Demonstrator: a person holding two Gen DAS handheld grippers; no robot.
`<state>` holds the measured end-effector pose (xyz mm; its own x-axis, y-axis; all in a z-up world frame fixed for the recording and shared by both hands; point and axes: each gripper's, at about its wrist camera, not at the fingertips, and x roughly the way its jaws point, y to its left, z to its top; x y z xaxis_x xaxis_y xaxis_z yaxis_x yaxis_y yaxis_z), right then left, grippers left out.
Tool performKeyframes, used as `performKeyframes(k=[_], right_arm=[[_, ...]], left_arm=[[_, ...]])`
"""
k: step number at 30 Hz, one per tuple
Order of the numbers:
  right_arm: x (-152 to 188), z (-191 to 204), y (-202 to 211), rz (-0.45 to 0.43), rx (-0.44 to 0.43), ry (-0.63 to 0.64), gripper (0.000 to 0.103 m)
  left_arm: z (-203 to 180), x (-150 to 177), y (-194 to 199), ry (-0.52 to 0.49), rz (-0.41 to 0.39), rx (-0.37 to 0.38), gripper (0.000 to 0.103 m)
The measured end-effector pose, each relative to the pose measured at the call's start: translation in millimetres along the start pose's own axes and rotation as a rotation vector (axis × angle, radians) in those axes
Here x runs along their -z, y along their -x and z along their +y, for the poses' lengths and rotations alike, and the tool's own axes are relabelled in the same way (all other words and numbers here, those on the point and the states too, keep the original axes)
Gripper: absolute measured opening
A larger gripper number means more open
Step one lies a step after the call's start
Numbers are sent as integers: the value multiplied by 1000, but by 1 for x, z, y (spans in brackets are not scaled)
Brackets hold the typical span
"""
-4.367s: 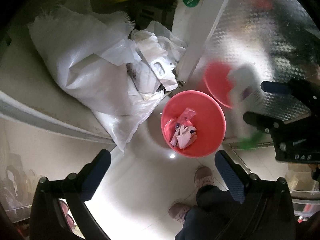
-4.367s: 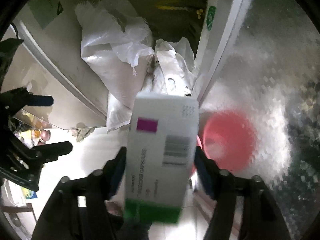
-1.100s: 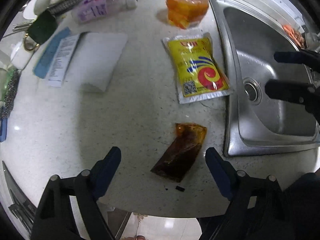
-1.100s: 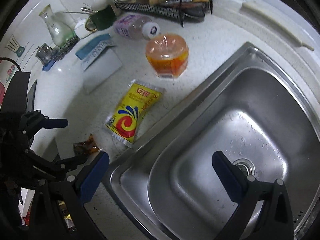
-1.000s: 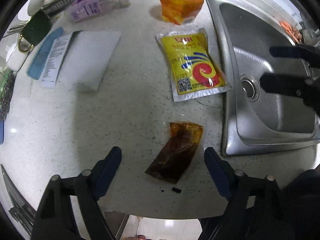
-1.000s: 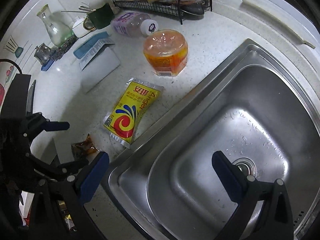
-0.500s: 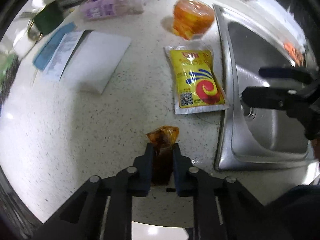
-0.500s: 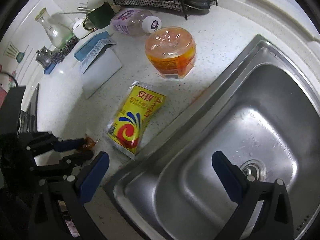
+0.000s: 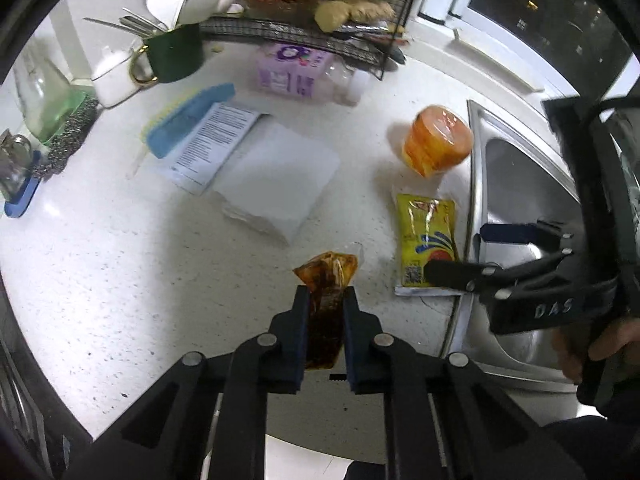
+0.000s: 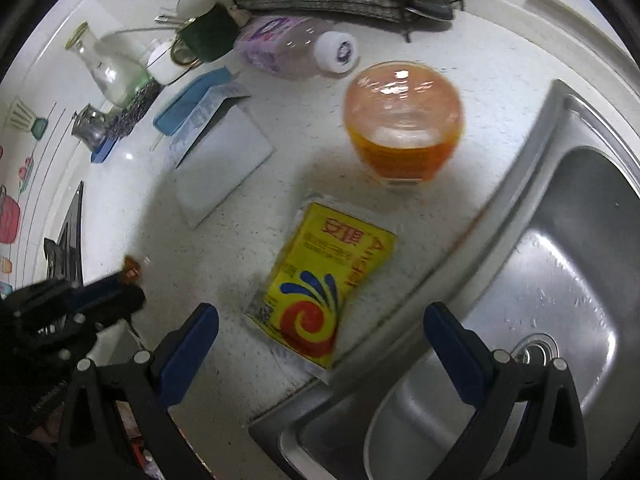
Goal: Collect trash
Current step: 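Grasp the brown wrapper with the left tool while the right tool grasps the yellow yeast packet, then carry both items down and open the left tool over the red bucket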
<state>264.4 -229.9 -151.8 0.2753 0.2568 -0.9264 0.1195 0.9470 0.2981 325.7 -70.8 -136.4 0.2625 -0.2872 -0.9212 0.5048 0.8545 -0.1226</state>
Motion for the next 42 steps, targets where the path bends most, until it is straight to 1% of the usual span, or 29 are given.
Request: performKeyframes(k=[2, 4, 6, 9, 15, 17, 18, 19, 20, 22, 23, 24, 25, 28, 30, 33, 36, 41, 42], right_arm=[[-1, 3, -2, -6, 10, 11, 103], [-2, 4, -4, 4, -12, 10, 103], [-6, 7, -7, 13, -13, 17, 103], [-10, 10, -15, 45, -25, 10, 103], [-16, 27, -23, 35, 30, 80, 102], [-16, 32, -25, 29, 55, 114, 99], [-16, 35, -26, 25, 69, 128, 95], [-16, 38, -27, 18, 82, 144, 86], [-15, 41, -27, 6, 101, 163, 81], [-15, 46, -29, -11, 145, 202, 61], [-15, 50, -30, -18, 164, 224, 55], [-13, 53, -31, -33, 185, 261, 53], [-11, 54, -31, -36, 182, 274, 48], [-10, 55, -31, -37, 161, 293, 39], [-10, 52, -30, -25, 131, 275, 36], [-9, 52, -28, -13, 89, 253, 35], [-2, 67, -17, -29, 87, 279, 35], [15, 88, 3, -48, 47, 311, 35], [15, 86, 5, -52, 40, 315, 35]], left_arm=[[3, 1, -1, 10, 6, -4, 14], [2, 2, -7, 17, 16, -14, 14], [5, 4, -12, 28, 25, -18, 14], [11, 8, -14, 47, 30, -22, 14], [28, 11, -18, 100, 45, -56, 14], [31, 12, -19, 112, 46, -58, 14], [32, 13, -20, 114, 47, -58, 14], [33, 14, -20, 116, 47, -58, 14], [33, 15, -20, 118, 48, -55, 14], [34, 16, -20, 123, 44, -46, 14], [34, 17, -19, 127, 39, -37, 14], [34, 18, -19, 130, 37, -34, 14], [34, 19, -18, 132, 36, -34, 14], [34, 25, -13, 142, 29, -41, 14], [34, 30, -8, 149, 20, -43, 14], [33, 35, 1, 155, 1, -44, 14], [33, 42, 13, 165, -14, -56, 14], [31, 60, 38, 180, -35, -82, 14], [31, 63, 43, 180, -38, -86, 14]])
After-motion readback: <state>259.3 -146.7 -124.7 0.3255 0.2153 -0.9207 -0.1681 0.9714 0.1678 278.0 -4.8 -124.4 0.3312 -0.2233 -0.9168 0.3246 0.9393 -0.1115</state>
